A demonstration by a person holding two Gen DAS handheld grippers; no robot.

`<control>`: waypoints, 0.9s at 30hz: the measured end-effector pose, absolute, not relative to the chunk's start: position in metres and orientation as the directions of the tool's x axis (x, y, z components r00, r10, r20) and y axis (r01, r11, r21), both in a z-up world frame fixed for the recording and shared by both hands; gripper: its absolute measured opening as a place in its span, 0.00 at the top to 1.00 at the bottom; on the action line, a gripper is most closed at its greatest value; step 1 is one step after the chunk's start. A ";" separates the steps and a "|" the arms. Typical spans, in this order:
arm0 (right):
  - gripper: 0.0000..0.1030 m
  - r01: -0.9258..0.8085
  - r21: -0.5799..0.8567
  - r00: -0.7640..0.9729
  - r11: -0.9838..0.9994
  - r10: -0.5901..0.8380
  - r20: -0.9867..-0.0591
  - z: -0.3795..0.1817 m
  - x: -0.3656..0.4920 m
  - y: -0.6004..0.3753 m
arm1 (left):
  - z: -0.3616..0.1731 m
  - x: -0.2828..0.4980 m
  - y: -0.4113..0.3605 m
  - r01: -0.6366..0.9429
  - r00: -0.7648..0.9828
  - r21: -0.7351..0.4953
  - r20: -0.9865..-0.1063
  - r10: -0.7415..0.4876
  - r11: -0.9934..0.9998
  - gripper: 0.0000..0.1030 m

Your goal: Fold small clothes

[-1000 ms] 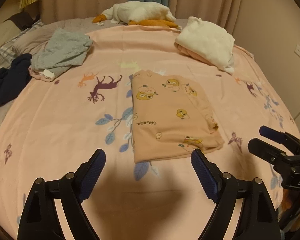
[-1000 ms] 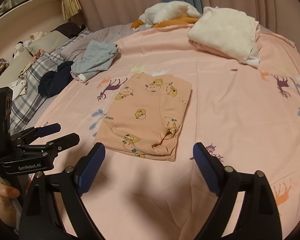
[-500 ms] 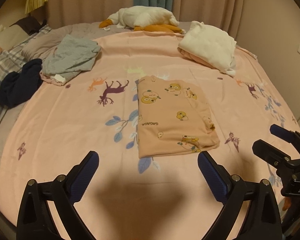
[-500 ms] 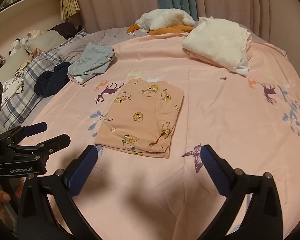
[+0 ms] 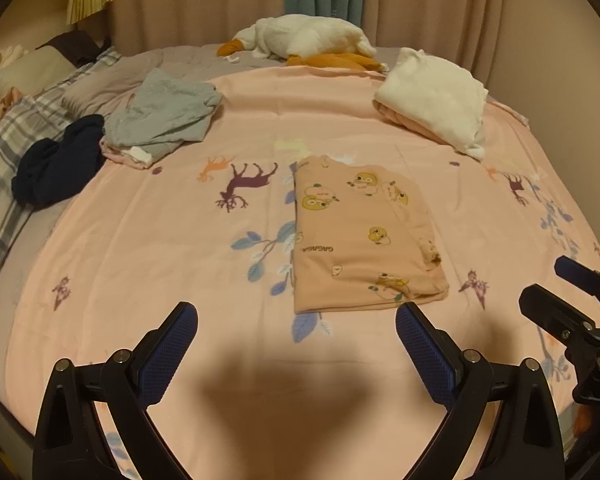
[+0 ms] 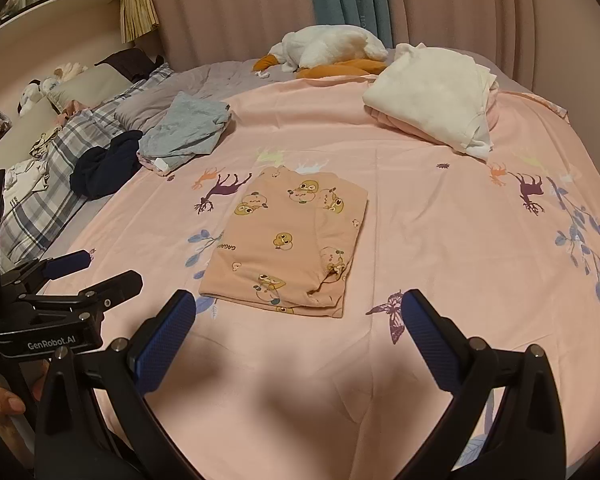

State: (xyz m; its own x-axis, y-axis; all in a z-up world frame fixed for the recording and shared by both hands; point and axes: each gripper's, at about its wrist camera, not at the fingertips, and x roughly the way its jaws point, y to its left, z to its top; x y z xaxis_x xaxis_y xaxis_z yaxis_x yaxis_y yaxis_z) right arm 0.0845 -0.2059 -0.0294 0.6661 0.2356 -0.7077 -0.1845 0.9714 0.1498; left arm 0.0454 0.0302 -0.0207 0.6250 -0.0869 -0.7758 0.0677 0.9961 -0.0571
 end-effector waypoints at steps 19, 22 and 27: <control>0.00 -0.190 0.151 0.645 0.970 0.239 -0.726 -0.037 0.081 -0.197 | -0.021 0.044 0.029 0.070 0.623 -0.045 -0.778 -0.079 0.997 0.04; 0.00 -0.192 0.151 0.644 0.970 0.240 -0.726 -0.037 0.081 -0.195 | -0.021 0.044 0.029 0.070 0.623 -0.045 -0.778 -0.078 0.997 0.04; 0.00 -0.190 0.150 0.644 0.970 0.238 -0.727 -0.037 0.080 -0.194 | -0.021 0.043 0.029 0.070 0.623 -0.043 -0.779 -0.078 0.997 0.04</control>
State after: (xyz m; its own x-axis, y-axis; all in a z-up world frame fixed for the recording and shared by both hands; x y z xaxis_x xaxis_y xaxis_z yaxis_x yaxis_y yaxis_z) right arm 0.0797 -0.1941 -0.0375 0.6443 0.2385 -0.7266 -0.1904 0.9702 0.1496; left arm 0.0432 0.0288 -0.0211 0.6226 -0.0776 -0.7787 0.0701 0.9966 -0.0433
